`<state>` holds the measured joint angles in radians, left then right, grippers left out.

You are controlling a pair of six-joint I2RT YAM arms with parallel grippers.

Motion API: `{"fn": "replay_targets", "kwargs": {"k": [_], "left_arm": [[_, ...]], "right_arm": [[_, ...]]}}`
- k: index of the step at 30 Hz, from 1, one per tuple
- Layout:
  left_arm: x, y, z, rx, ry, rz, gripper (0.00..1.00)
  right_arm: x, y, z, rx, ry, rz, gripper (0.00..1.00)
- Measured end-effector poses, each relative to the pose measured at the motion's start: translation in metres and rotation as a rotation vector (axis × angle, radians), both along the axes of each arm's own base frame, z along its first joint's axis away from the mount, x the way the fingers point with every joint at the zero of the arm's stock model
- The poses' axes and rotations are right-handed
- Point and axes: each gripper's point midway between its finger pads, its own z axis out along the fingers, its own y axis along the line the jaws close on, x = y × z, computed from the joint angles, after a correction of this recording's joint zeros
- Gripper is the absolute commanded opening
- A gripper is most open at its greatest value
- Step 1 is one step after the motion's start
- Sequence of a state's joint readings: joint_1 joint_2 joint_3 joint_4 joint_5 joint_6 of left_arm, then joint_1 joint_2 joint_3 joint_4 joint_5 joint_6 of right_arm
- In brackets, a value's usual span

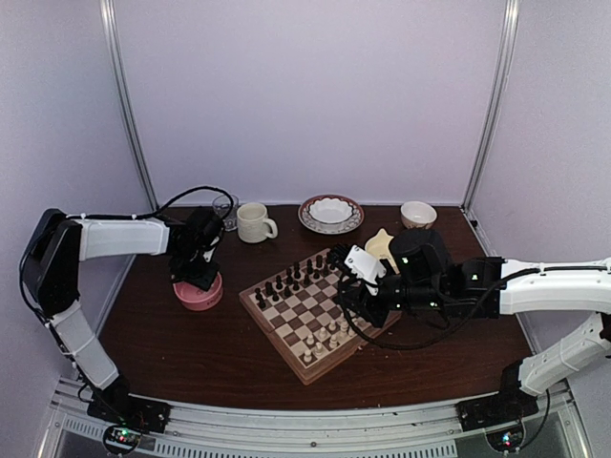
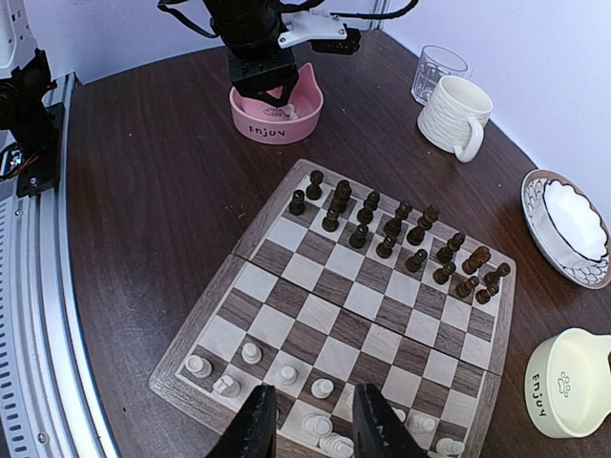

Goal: Set up the chess pieces on the board
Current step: Pick up the pawn from the storage box.

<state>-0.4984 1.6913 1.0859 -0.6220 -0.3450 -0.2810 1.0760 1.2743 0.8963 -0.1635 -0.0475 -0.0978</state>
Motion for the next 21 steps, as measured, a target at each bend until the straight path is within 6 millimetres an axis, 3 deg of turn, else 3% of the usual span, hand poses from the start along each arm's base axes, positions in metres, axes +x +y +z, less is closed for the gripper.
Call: {"fn": "replay_targets", "kwargs": {"k": [7, 15, 21], "left_arm": [[0.027, -0.017, -0.001, -0.015, 0.016, -0.037, 0.49], [0.022, -0.010, -0.024, -0.006, 0.121, -0.023, 0.47], [0.018, -0.008, -0.029, -0.022, 0.157, -0.020, 0.50]], "right_arm": [[0.000, 0.000, 0.000, 0.000, 0.000, 0.000, 0.31], [0.000, 0.000, 0.000, 0.000, 0.000, 0.000, 0.31], [0.000, 0.000, 0.000, 0.000, 0.000, 0.000, 0.31]]}}
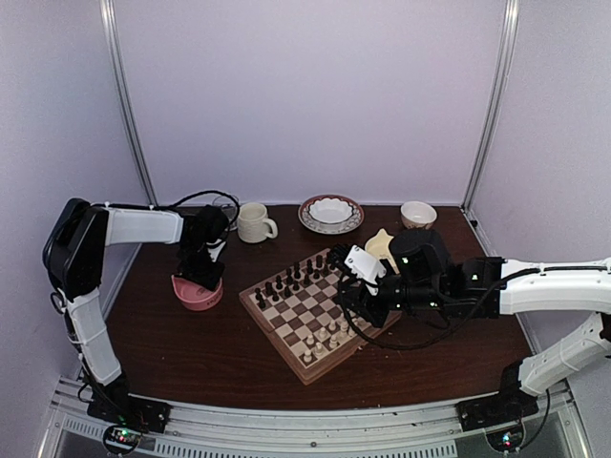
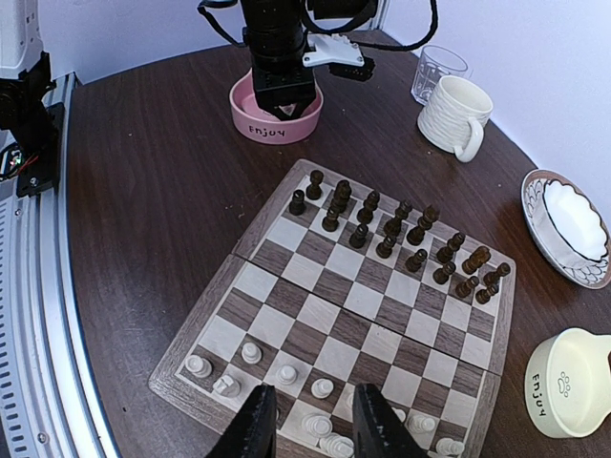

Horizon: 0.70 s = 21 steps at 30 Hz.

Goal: Set up the chess pieces on the board
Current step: Pick up the pawn from the storage box.

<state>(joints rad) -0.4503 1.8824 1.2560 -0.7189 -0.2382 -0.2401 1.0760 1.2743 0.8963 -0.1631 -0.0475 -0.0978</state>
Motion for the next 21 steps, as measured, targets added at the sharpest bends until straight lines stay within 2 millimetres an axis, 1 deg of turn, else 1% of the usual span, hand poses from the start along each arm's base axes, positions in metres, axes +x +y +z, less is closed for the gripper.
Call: {"fn": "replay_targets", "kwargs": {"k": [3, 8, 10, 13, 15, 18, 21], "left_arm": [[0.000, -0.003, -0.004, -0.005, 0.024, -0.007, 0.50], [0.009, -0.005, -0.005, -0.003, 0.032, -0.005, 0.48], [0.011, -0.004, -0.005, -0.003, 0.034, -0.002, 0.44], [0.013, -0.005, -0.005, -0.005, 0.036, 0.000, 0.34], [0.013, -0.005, -0.006, -0.007, 0.038, 0.002, 0.29], [0.012, -0.004, -0.007, -0.007, 0.040, 0.011, 0.25], [0.011, -0.003, -0.007, -0.005, 0.041, 0.024, 0.23]], "right_arm": [[0.000, 0.000, 0.000, 0.000, 0.000, 0.000, 0.31], [0.000, 0.000, 0.000, 0.000, 0.000, 0.000, 0.31], [0.000, 0.000, 0.000, 0.000, 0.000, 0.000, 0.31], [0.000, 0.000, 0.000, 0.001, 0.000, 0.000, 0.31], [0.000, 0.000, 0.001, 0.002, -0.001, 0.000, 0.31], [0.000, 0.000, 0.001, 0.002, -0.001, 0.000, 0.31], [0.000, 0.000, 0.001, 0.002, -0.001, 0.000, 0.31]]}}
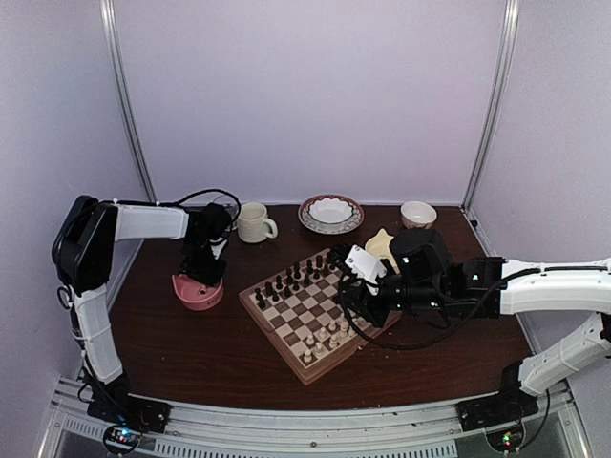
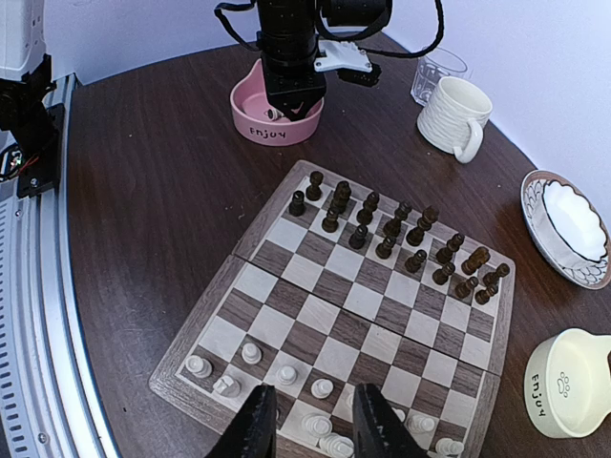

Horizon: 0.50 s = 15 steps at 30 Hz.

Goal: Set up the chess pieces on the board
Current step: Pick up the pawn from the storage box.

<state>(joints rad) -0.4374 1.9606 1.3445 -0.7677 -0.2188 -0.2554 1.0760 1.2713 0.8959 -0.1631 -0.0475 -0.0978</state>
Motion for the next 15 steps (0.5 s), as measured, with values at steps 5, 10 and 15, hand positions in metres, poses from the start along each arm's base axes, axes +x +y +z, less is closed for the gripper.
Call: {"fn": "replay_targets", "kwargs": {"k": [5, 10, 15], "left_arm": [[-0.009, 0.005, 0.000, 0.002, 0.000, 0.021, 0.27], [-0.023, 0.012, 0.002, 0.000, 0.005, 0.043, 0.44], [-0.029, 0.014, 0.002, -0.004, 0.010, 0.053, 0.46]], "right_arm": [[0.000, 0.000, 0.000, 0.000, 0.000, 0.000, 0.31], [0.000, 0.000, 0.000, 0.000, 0.000, 0.000, 0.31], [0.000, 0.000, 0.000, 0.000, 0.000, 0.000, 0.31]]}}
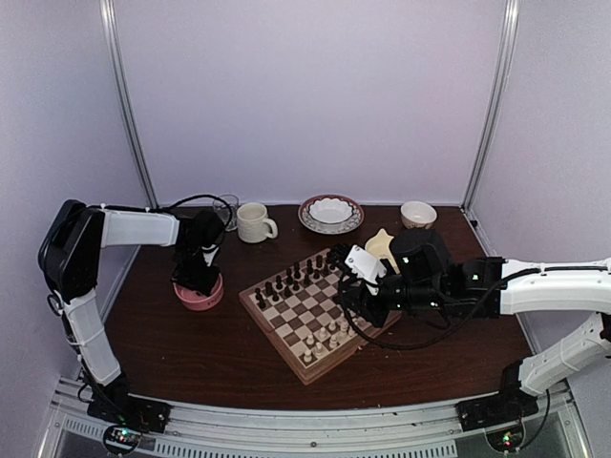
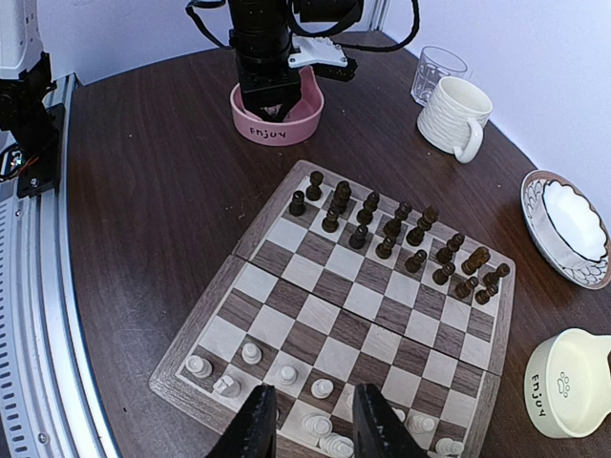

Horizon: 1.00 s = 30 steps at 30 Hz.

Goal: Set up the chess pieces on the board
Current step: Pick up the pawn from the storage box.

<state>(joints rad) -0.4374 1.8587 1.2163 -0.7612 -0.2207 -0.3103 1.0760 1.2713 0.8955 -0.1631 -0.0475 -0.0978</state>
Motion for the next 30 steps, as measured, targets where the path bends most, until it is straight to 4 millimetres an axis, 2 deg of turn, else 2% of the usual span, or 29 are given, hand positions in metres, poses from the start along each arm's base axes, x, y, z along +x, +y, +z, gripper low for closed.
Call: {"fn": "replay_targets", "kwargs": {"k": [7, 20, 24, 30], "left_arm": [[-0.001, 0.000, -0.001, -0.004, 0.004, 0.017, 0.29], [-0.005, 0.005, -0.002, 0.009, 0.004, 0.045, 0.08], [-0.009, 0.010, 0.002, 0.022, -0.010, 0.047, 0.07], [-0.012, 0.016, 0.030, 0.000, -0.117, 0.057, 0.07]], "right_arm": [[0.000, 0.000, 0.000, 0.000, 0.000, 0.000, 0.31], [0.000, 0.000, 0.000, 0.000, 0.000, 0.000, 0.31], [0.000, -0.001, -0.002, -0.003, 0.002, 0.000, 0.31], [0.000, 0.000, -0.002, -0.003, 0.001, 0.000, 0.31]]}}
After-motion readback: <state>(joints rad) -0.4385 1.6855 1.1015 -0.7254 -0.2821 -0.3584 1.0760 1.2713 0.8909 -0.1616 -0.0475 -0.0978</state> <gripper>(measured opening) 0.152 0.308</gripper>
